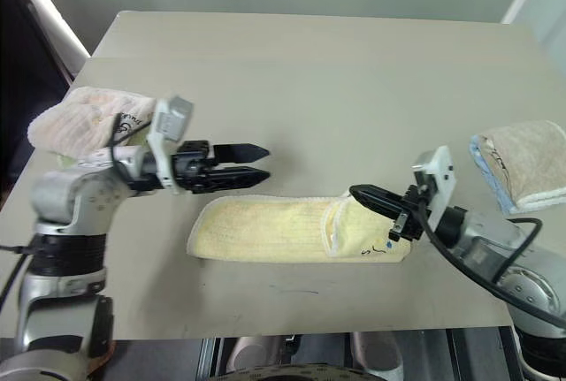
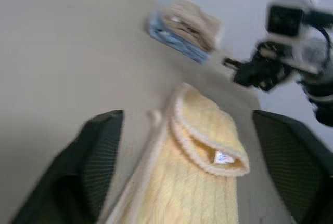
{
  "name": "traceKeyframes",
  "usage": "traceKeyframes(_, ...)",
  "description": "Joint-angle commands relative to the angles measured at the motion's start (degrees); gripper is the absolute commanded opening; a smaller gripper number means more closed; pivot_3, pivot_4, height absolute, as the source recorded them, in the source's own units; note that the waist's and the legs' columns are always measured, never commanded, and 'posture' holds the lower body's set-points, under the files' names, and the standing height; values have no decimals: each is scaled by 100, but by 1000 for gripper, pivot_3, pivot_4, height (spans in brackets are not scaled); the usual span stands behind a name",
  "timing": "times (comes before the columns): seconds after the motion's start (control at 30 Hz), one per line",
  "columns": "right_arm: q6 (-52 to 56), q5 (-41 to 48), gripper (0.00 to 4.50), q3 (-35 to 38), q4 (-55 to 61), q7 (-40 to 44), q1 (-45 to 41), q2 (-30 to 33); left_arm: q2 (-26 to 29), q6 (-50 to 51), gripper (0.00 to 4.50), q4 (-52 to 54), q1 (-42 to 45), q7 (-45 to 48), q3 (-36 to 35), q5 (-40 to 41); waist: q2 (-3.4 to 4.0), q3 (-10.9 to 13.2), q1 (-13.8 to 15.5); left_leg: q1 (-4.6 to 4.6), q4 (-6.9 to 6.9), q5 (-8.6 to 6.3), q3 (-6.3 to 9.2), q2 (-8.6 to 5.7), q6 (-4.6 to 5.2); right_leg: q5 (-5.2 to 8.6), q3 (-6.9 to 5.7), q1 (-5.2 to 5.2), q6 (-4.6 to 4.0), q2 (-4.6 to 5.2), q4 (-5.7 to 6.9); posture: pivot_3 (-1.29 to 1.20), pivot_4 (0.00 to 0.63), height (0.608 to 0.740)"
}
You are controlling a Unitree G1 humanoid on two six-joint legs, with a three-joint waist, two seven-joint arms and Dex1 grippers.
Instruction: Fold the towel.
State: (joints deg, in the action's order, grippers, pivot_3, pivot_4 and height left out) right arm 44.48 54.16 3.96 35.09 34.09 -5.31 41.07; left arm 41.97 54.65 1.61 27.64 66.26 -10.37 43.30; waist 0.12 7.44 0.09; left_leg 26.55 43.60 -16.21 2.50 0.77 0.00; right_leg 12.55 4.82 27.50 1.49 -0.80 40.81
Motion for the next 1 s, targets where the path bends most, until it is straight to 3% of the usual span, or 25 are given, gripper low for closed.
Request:
traceKeyframes(0.03, -170, -260, 0, -129, -31, 347, -154, 81, 181, 419, 4473, 288, -412, -302, -589, 403, -1, 0, -3, -5, -7, 0, -3, 0, 0, 2, 1, -1, -3, 1, 0, 0, 150, 697)
traceKeyframes(0.8, -153, -488, 0, -114, -72, 560, -176, -34, 282, 504, 4473, 426, -554, -647, -650, 799, -23, 7, 11, -50, -67, 11, 7, 2, 20, -22, -3, -10, -53, -6, 12, 0, 150, 697)
traceKeyframes(0.83, -422, -915, 0, -529, -322, 863, -473, -9, 538, 752, 4473, 570, -1749, -438, -1600, 801, -24, 7, -26, -50, -67, 11, 7, 2, 20, -22, -3, -10, -53, -6, 12, 0, 150, 697)
traceKeyframes(0.9, -791, -1457, 0, -1041, -659, 1280, -850, 15, 878, 815, 4473, 796, -3328, -106, -2718, 739, -40, -4, -266, -66, -84, 2, -31, 10, -1, -27, 18, 21, -57, -12, 12, 0, 150, 697)
traceKeyframes(0.93, -894, -1592, 0, -1155, -748, 1391, -932, 7, 962, 770, 4473, 863, -3712, -34, -2953, 759, -57, -3, -375, -67, -85, -4, -35, 22, -16, -28, 13, 23, -55, -11, 13, 0, 150, 697)
traceKeyframes(1.0, -995, -1682, 0, -1166, -840, 1487, -944, -37, 796, 154, 4473, 941, -3798, 94, -2991, 799, -82, 1, -288, -60, -95, 32, -15, 41, -87, 38, -30, 31, -19, -22, 15, 0, 150, 697)
